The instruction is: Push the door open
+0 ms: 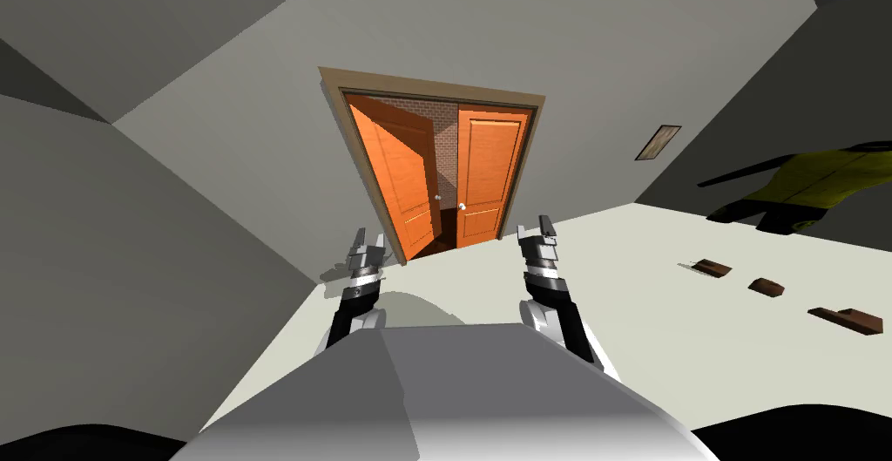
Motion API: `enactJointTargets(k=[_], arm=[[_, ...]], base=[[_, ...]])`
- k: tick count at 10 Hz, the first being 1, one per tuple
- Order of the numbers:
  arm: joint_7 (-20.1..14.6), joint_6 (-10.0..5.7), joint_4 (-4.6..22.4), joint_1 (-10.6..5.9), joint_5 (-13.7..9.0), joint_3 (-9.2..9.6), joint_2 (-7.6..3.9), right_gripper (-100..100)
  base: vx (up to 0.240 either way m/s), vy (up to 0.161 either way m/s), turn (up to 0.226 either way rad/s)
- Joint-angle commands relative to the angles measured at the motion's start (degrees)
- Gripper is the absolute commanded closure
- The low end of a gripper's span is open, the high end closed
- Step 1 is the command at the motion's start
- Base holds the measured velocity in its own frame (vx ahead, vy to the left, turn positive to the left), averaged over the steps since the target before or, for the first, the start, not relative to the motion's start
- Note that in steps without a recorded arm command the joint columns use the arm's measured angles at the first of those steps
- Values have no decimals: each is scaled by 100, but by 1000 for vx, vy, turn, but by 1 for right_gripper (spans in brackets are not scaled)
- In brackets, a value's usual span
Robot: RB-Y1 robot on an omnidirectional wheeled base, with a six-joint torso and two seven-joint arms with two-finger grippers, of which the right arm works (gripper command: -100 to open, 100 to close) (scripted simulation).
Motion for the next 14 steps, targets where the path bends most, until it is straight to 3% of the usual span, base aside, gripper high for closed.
enactJointTargets(k=[1, 14], arm=[[-14, -6, 17, -4, -11, 8, -12, -100], [-184, -83, 218, -55, -139, 108, -137, -100]], base=[[182, -46, -41], [224, -152, -13]])
